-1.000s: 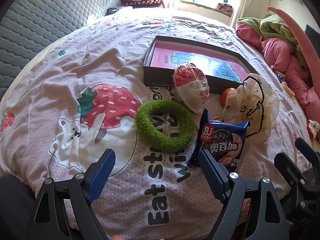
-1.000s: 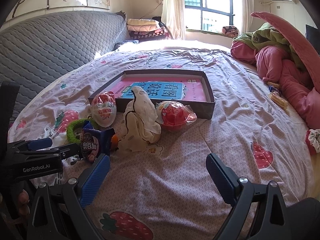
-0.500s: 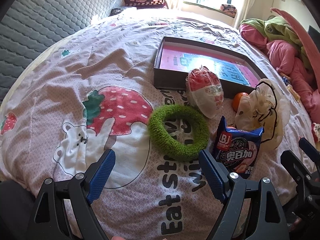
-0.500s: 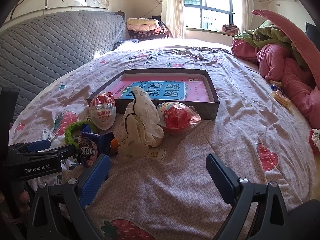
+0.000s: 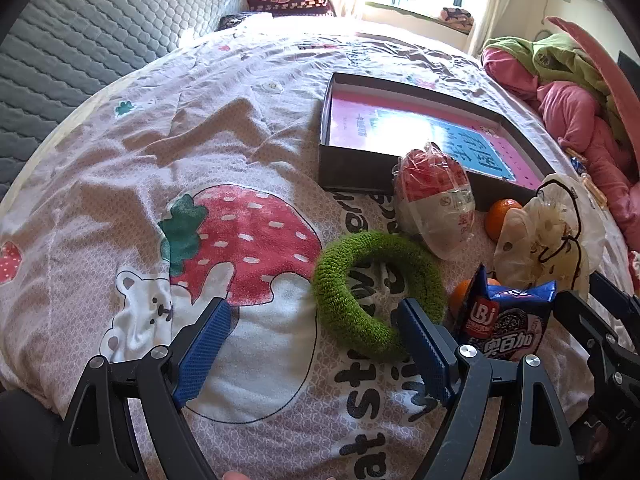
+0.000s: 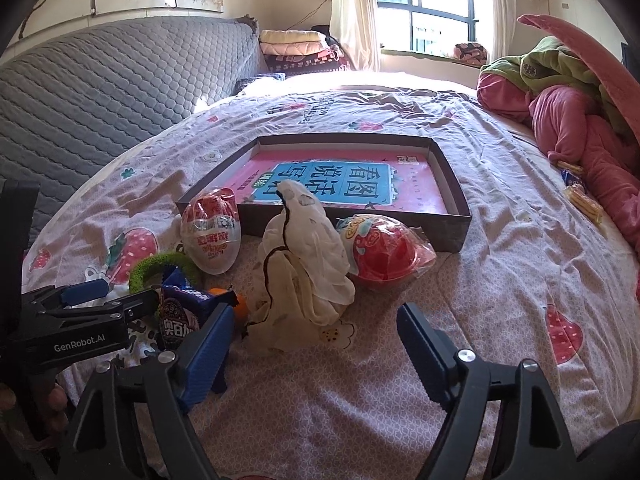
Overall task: Organize objects
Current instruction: 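Close left tool on green ring while right tool grasps cream plastic bag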
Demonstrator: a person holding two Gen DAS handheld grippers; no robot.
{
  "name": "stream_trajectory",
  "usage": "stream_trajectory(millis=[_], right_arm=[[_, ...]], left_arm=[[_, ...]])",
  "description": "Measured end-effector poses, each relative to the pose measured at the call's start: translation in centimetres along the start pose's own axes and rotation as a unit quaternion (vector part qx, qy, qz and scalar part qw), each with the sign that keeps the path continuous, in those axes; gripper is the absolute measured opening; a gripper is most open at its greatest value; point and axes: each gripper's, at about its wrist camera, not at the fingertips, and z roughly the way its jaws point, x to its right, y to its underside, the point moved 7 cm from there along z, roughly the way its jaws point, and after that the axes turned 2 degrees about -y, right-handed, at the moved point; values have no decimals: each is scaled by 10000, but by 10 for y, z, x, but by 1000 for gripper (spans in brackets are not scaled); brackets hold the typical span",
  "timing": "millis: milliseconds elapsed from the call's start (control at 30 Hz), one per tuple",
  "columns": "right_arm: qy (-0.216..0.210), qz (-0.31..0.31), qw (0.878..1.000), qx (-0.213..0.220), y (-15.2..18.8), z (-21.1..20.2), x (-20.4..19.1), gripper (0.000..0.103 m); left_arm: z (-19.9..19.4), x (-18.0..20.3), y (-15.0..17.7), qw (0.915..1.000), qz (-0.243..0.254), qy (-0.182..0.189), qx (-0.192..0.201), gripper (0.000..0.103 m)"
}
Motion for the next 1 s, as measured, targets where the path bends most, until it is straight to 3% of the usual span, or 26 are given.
stream_trajectory(millis=[400,567,633,700,800,1000], right_arm=[[-86,-131,9997,-164,-3,20,-5,38],[-149,-177,9997,-122,-6,22,-5,27],[-176,-225,9995,-95,-6,22,-7,25],[-193,-253,9995,-66,-7,22,-8,24],[-196,-311,9993,11,-8,20,-8,21],[-239,-306,9991,175,-11,15,-4,20]], left_arm=[[15,8,-9,9996,-44,269,-101,84],[15,12,-13,9997,31,239,-67,55],[14,13,-13,9993,12,360,-86,32],[15,14,-13,9988,-19,484,-103,20],[15,15,-12,9985,8,553,-58,14],[-2,24,-17,9964,103,782,319,13]])
